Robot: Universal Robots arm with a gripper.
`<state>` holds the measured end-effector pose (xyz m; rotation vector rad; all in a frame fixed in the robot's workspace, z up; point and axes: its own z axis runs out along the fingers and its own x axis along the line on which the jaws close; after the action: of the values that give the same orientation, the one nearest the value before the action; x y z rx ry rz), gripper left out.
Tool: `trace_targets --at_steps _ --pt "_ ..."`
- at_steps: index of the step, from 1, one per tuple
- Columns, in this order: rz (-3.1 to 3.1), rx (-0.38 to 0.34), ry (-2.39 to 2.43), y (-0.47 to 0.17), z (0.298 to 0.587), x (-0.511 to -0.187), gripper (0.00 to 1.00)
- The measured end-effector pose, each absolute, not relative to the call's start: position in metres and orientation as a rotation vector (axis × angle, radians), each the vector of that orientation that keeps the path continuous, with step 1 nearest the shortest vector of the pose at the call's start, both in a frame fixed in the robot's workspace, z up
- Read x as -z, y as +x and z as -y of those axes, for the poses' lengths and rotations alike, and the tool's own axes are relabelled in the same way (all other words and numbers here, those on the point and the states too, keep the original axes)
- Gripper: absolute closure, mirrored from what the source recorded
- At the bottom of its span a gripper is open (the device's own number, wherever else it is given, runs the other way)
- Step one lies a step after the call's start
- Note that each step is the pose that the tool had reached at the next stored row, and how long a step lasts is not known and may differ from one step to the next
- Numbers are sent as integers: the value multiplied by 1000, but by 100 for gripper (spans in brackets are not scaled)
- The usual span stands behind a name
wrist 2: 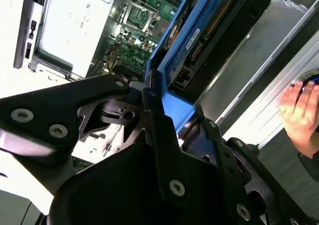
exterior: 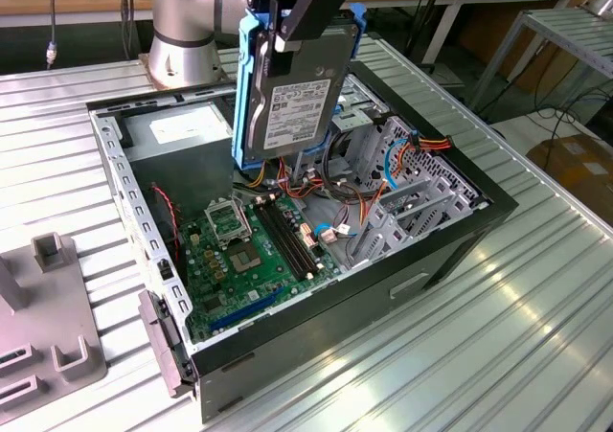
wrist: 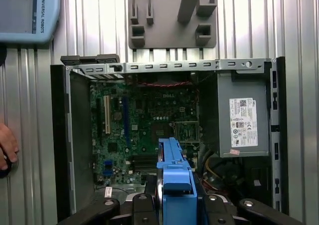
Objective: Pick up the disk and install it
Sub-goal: 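Insert the disk into the insertion slot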
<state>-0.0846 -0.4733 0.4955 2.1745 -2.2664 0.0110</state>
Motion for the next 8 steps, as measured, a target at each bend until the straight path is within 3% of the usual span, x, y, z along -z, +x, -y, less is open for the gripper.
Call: trace_targets --at_steps 8 --pt "2266 -11 2174 -61 476 -494 63"
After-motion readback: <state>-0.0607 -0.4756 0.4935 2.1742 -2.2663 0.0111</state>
